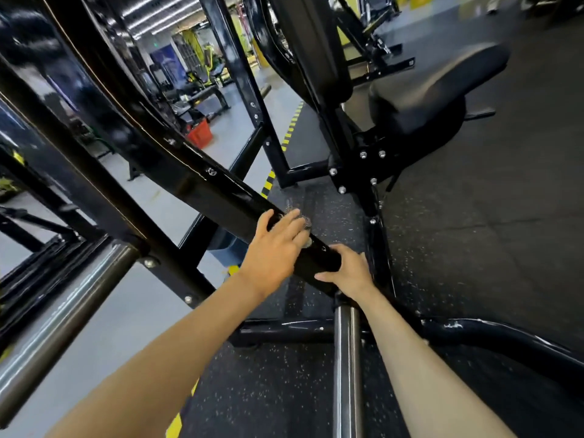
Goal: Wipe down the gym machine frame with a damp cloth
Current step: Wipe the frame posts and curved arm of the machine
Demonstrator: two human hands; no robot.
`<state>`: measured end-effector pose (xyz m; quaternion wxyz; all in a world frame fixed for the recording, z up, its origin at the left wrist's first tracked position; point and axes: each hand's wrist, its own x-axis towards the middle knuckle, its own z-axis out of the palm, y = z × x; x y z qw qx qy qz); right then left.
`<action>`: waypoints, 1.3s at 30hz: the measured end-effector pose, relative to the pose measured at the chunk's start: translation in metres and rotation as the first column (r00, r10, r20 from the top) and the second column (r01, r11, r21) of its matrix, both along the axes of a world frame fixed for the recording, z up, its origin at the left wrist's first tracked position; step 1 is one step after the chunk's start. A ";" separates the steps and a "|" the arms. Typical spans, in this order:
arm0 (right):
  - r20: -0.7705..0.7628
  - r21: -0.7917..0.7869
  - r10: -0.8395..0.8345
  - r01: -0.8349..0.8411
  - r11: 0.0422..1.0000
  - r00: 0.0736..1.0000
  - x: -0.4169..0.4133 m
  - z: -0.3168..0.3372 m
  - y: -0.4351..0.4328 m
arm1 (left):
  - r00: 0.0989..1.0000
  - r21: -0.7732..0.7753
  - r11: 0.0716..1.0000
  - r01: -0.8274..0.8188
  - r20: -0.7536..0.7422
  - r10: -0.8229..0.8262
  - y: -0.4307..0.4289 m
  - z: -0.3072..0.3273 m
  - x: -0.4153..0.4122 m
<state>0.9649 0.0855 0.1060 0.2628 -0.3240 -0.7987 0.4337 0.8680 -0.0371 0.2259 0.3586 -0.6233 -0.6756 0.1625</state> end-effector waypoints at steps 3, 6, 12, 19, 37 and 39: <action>-0.017 0.023 -0.017 0.018 1.000 1.000 -0.002 -0.007 0.000 | 0.993 -0.189 0.975 0.114 0.007 -0.115 0.013 -0.051 0.029; -0.083 -0.025 0.012 -0.014 1.000 0.996 -0.001 -0.007 0.003 | 0.992 -0.189 0.978 0.087 -0.071 -0.102 0.013 -0.039 0.026; -0.129 -0.099 0.028 -0.041 0.994 0.991 0.002 -0.008 0.000 | 0.997 0.037 0.998 -0.057 -0.059 0.059 0.006 -0.014 0.015; -0.038 -0.233 -0.080 0.069 0.970 0.996 0.015 -0.024 0.005 | 1.000 -0.100 0.995 0.006 -0.008 -0.007 0.025 -0.033 0.036; -0.040 -0.113 0.113 -0.117 0.987 0.993 0.006 0.034 -0.018 | 0.994 0.370 0.924 0.102 -0.009 -0.106 -0.039 0.007 -0.044; -0.046 -0.086 0.124 -0.127 0.988 0.991 0.000 0.044 -0.029 | 0.986 0.554 0.832 0.034 0.115 -0.117 -0.045 0.006 -0.060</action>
